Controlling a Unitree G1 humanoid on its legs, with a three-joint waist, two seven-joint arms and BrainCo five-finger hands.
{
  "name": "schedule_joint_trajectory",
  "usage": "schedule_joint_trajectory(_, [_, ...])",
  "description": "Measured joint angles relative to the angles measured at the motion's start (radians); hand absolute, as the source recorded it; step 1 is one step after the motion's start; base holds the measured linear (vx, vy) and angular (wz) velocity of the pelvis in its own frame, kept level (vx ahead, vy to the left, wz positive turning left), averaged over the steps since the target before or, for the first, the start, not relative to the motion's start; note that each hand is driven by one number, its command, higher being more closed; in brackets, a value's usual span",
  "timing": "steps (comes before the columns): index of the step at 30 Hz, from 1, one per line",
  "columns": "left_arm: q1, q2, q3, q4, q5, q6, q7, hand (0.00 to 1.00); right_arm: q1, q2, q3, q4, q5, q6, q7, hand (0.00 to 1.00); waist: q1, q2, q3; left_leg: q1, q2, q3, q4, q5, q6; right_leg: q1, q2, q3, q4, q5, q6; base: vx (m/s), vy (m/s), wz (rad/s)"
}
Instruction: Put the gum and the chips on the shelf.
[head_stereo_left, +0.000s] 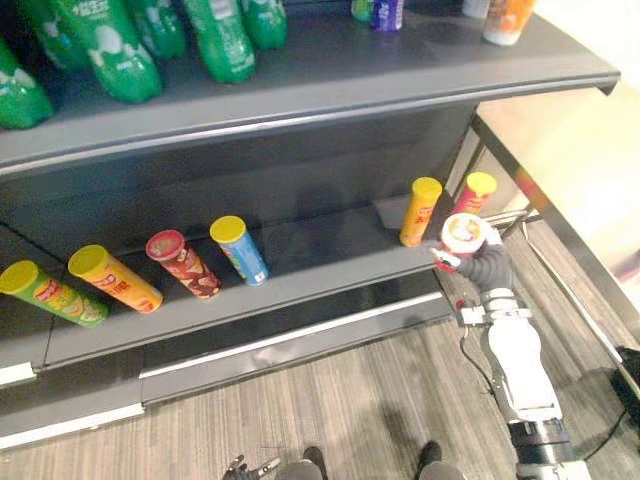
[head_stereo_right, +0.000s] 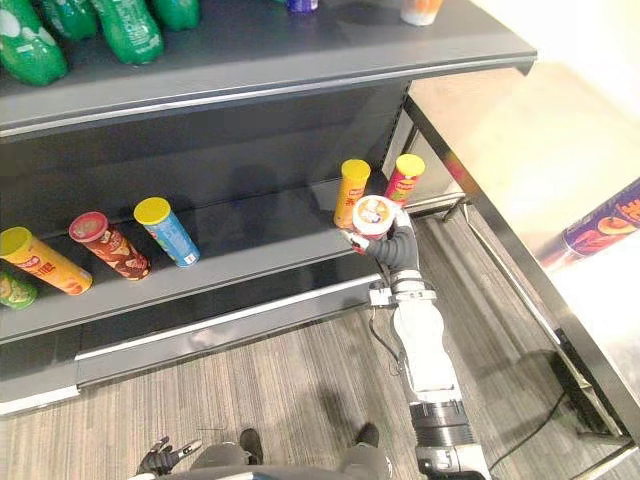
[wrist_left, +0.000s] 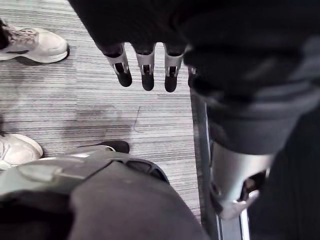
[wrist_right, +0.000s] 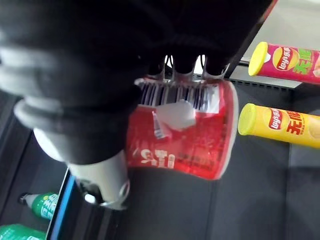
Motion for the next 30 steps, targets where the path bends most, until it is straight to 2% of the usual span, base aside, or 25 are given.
schedule_joint_trajectory(4, [0.003,-0.006,0.009,0.000,-0.003,0.000,-0.005,0.00,-0.001,0.000,0.002,0.011,0.000,0.000,0.000,1.00,0.019,0.005,-0.018,0.017,0.033,-0.024,-0.066,0.043,-0.044,0.032,0.063,-0.029,-0.067,0.004,0.006,-0.04,-0.171,0.09])
schedule_joint_trajectory(7, [0.007,-0.008,0.011,-0.002,-0.003,0.001,-0.006,0.00,-0.001,0.000,0.008,0.013,0.004,0.000,-0.002,1.00,0.024,0.006,-0.018,0.031,0.052,-0.027,-0.119,0.080,-0.060,0.034,0.090,-0.033,-0.089,0.005,0.005,-0.09,-0.096,0.01])
schedule_joint_trajectory(17, [0.016,-0.004,0.011,-0.002,-0.003,0.002,-0.005,0.00,-0.025,-0.010,0.018,0.009,0.027,0.002,-0.003,1.00,0.023,-0.006,-0.045,0.048,0.038,-0.030,-0.188,0.133,-0.051,0.039,0.098,-0.028,-0.132,0.043,-0.004,-0.09,-0.016,0.00])
schedule_joint_trajectory(22, [0.019,-0.003,0.034,-0.002,-0.002,0.004,-0.005,0.00,-0.186,-0.087,0.017,-0.032,0.092,0.011,-0.008,1.00,0.023,-0.019,-0.056,0.050,0.038,-0.033,-0.203,0.146,-0.051,0.036,0.103,-0.027,-0.131,0.052,-0.009,0.00,0.000,0.00])
schedule_joint_trajectory(27, [0.019,-0.002,0.040,-0.001,-0.002,0.016,-0.005,0.00,-0.287,-0.102,0.018,-0.018,0.141,0.022,-0.022,1.00,0.028,-0.025,-0.062,0.052,0.038,-0.033,-0.202,0.147,-0.050,0.037,0.103,-0.027,-0.131,0.053,-0.009,0.00,0.000,0.00])
schedule_joint_trajectory(30, [0.018,0.000,0.040,-0.001,-0.002,0.018,-0.005,0.00,-0.374,-0.107,0.025,0.058,0.174,0.035,-0.042,1.00,0.032,-0.030,-0.066,0.055,0.038,-0.033,-0.202,0.147,-0.050,0.039,0.103,-0.025,-0.131,0.053,-0.009,0.00,0.000,0.00])
